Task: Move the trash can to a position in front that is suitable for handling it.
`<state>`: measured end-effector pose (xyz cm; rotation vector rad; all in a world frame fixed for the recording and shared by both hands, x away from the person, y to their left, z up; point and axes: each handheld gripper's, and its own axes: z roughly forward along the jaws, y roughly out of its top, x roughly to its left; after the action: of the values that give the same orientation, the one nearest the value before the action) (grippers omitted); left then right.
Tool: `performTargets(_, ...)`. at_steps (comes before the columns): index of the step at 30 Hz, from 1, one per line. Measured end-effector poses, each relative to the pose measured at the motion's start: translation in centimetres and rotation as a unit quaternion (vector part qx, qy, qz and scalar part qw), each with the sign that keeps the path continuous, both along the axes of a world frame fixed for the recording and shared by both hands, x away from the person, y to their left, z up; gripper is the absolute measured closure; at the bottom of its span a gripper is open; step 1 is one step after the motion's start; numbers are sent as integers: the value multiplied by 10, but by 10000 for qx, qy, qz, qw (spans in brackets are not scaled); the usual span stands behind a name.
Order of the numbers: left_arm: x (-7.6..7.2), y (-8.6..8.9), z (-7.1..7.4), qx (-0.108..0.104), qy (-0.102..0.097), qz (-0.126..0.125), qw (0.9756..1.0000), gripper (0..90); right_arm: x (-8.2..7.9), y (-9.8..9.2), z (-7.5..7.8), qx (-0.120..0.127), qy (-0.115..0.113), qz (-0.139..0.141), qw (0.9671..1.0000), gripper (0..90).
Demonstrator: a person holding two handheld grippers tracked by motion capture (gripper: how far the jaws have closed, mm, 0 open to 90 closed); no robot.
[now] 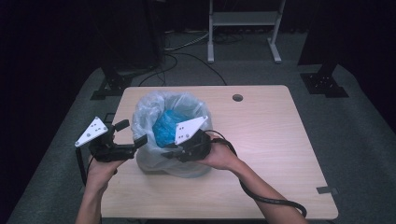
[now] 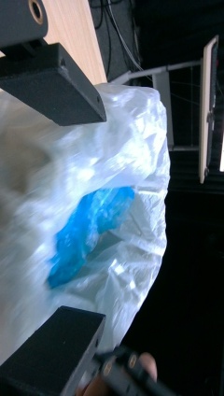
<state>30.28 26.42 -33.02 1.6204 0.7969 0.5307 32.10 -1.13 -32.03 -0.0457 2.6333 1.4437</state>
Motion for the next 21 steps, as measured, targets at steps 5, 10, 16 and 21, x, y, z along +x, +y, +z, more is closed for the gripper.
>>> performTargets(5,9,4,3,-14,51,210,9998,36,-6,3,0,-15,-2,102,9999,748)
performTargets(10,19,6,1,-26,164,277,9995,37,-7,3,0,-63,170,124,9998,527)
performTargets(16,25,4,0,66,157,264,9995,63,-3,-7,3,170,339,43,9993,383)
performTargets(21,29,4,2,150,121,224,9996,120,4,-21,8,395,545,-149,9976,331)
